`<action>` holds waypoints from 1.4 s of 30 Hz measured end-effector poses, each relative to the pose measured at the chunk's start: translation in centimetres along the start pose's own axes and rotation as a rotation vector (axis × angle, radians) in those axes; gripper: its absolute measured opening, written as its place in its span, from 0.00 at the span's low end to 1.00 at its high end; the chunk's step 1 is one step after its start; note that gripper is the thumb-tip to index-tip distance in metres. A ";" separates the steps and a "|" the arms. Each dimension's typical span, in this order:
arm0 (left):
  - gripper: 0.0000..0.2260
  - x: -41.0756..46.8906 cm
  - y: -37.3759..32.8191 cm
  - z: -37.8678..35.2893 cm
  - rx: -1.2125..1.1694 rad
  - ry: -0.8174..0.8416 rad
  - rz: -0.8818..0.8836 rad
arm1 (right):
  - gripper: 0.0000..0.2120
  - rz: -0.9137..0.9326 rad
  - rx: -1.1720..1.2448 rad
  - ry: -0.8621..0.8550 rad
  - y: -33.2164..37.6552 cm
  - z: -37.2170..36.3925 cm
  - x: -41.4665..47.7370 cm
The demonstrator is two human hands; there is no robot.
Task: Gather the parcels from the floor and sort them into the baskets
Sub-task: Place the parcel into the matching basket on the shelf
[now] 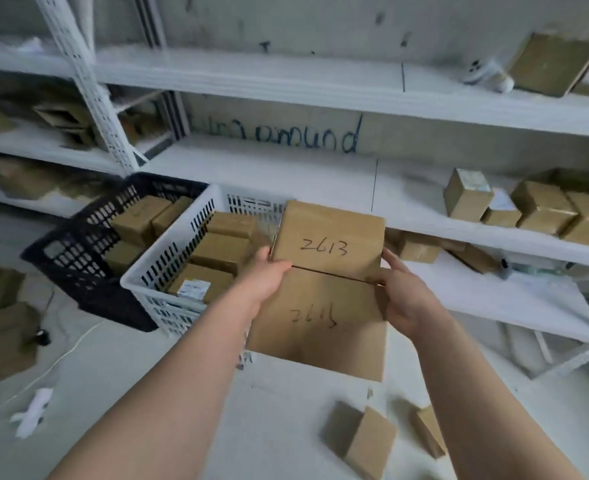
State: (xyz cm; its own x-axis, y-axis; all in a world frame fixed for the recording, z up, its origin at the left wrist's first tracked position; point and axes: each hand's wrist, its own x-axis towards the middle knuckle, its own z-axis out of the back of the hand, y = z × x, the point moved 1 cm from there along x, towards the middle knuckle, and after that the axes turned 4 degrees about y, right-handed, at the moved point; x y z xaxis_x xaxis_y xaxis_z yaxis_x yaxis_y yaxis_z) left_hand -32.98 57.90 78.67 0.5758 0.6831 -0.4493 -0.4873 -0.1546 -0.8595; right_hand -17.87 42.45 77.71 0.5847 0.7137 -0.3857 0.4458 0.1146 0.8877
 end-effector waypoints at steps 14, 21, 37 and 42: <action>0.12 0.4 -1.2 28.4 -0.095 -0.239 -0.132 | 0.27 0.080 -0.065 0.169 1.5 -29.1 6.0; 0.14 3.5 -0.6 44.0 -0.091 -0.278 -0.166 | 0.23 0.108 -0.069 0.192 -0.1 -44.8 9.6; 0.19 20.6 4.2 55.2 -0.098 -0.347 -0.096 | 0.26 -0.008 -0.128 0.114 -5.3 -56.5 28.2; 0.21 25.5 6.6 56.2 -0.038 -0.311 0.006 | 0.19 -0.109 -0.111 0.090 -7.6 -57.0 33.0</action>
State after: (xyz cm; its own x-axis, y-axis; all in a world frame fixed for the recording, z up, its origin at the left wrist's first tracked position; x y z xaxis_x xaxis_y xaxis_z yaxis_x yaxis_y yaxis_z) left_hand -58.38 114.40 75.18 0.3415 0.8671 -0.3628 -0.4619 -0.1813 -0.8682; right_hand -40.61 104.58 72.54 0.4720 0.7513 -0.4612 0.4229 0.2660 0.8662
